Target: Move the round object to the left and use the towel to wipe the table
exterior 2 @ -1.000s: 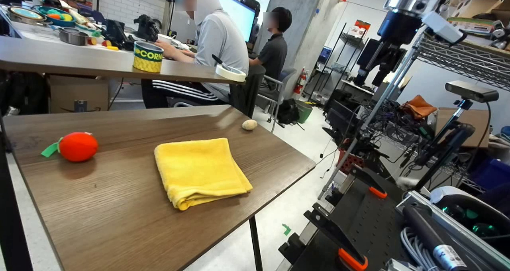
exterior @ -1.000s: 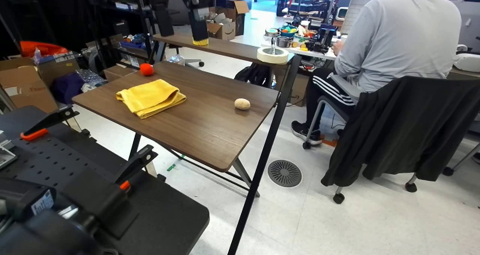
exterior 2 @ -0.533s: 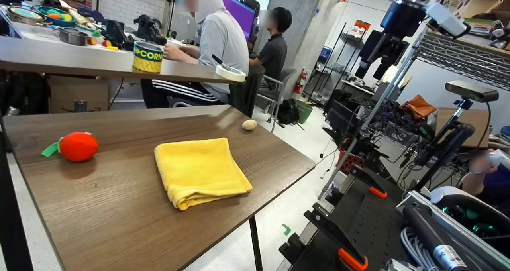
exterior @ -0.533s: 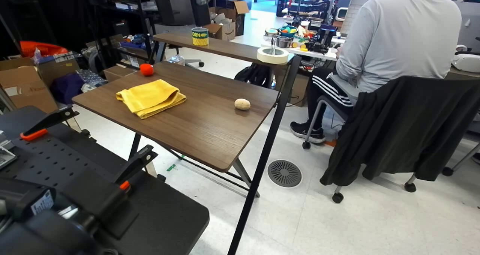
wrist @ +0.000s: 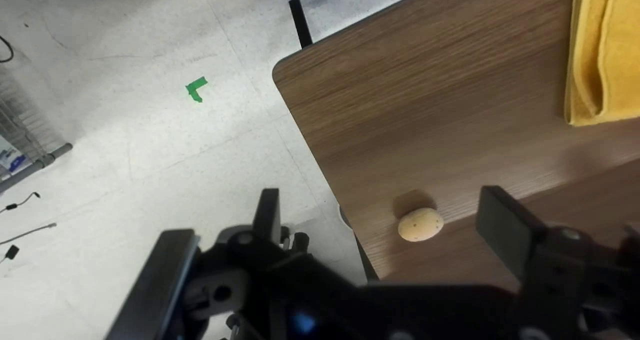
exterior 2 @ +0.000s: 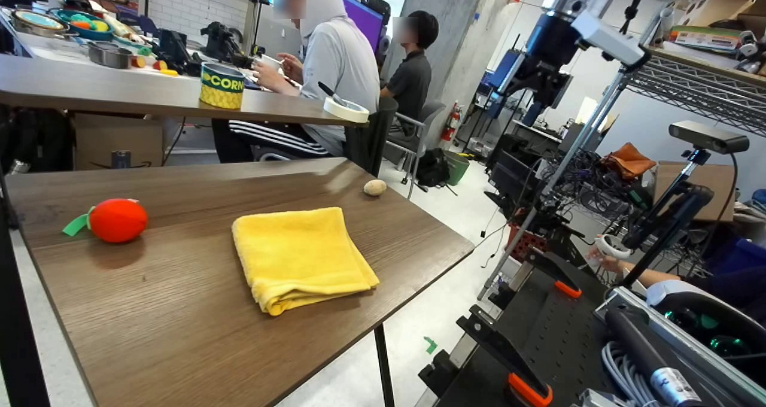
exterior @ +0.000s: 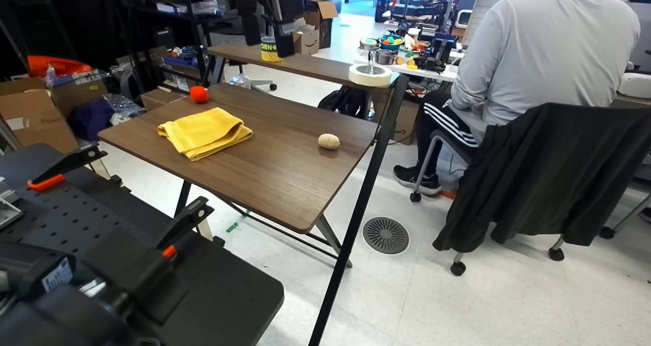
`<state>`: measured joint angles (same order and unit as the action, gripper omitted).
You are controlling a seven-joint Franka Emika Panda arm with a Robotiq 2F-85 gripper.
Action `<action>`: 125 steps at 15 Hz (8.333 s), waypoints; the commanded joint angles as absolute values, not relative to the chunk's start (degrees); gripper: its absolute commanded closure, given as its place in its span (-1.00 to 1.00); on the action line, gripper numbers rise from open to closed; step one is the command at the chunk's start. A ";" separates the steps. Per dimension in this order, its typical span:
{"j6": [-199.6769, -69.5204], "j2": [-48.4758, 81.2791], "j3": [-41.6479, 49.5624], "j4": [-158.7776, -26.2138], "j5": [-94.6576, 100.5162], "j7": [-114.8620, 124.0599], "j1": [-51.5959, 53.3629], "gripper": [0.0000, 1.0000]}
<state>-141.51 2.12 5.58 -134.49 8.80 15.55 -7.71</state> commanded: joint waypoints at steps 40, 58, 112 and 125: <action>-154.74 47.28 6.50 -99.98 -5.45 16.13 -6.59 -1.00; -162.08 62.50 2.15 -84.18 -17.91 24.11 -7.37 -0.17; -151.25 42.75 -2.92 -110.58 2.43 9.63 23.88 -0.15; -149.60 39.43 5.48 -110.87 8.37 14.47 20.34 -1.00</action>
